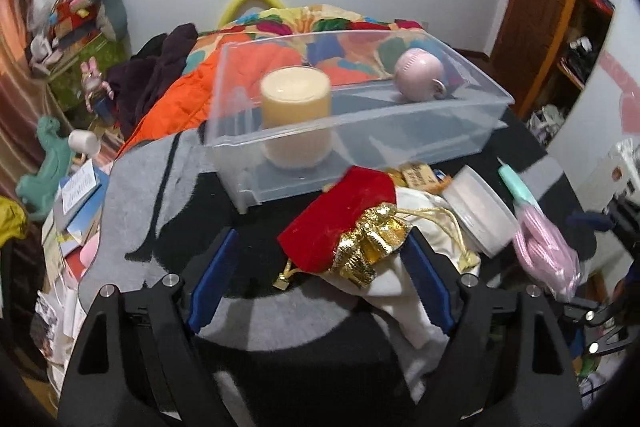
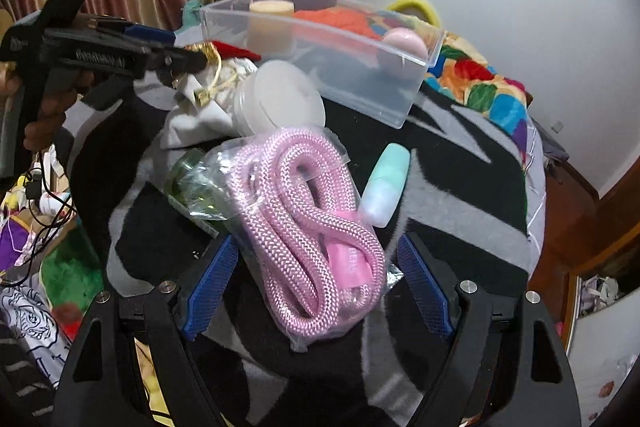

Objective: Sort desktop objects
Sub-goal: 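Move the left tool to the red pouch while the right reaches the bagged pink rope, then grasp the red gold-ribboned pouch with the left tool while the right grasps the pink rope bag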

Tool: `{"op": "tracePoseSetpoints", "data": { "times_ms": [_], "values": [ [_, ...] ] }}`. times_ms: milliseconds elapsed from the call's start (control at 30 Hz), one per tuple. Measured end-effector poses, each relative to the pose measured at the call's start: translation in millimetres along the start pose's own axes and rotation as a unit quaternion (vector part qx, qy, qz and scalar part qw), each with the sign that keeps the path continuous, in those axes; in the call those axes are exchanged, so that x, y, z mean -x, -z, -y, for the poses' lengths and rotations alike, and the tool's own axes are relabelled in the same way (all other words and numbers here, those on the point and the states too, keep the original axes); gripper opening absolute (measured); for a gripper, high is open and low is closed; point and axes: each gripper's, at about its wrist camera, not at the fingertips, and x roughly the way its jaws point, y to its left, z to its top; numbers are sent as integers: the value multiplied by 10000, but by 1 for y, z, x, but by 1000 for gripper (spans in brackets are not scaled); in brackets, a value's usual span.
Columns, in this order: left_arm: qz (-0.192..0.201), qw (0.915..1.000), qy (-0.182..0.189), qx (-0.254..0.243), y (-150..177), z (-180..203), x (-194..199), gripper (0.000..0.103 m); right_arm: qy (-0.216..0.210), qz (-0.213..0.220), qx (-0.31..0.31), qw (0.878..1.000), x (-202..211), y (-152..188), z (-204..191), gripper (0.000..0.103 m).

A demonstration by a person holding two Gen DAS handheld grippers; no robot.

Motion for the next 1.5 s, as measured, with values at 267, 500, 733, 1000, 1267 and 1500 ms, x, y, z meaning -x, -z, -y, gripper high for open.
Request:
{"op": "tracePoseSetpoints", "data": {
  "times_ms": [267, 500, 733, 1000, 1267, 1500],
  "values": [
    [-24, 9995, -18, 328, -7, -23, -3, 82, -76, 108, -441, 9989, -1, -3, 26, 80],
    [-291, 9994, 149, 61, -7, -3, -26, 82, -51, -141, -447, 9989, -25, -10, 30, 79],
    [-306, 9979, 427, 382, -10, -13, -39, 56, -300, -211, -679, 9970, -35, -8, 39, 66],
    [-57, 9965, 363, 752, -1, -30, -27, 21, -256, 52, -821, 9963, -22, -5, 43, 54],
    [502, 9952, 364, 758, -4, -38, 20, 18, -342, 444, -968, 9937, 9, -15, 48, 52],
    [1043, 9913, 440, 664, -17, -33, 57, 18, -342, 778, -1044, 9909, 30, -40, 51, 52]
  ]
}}
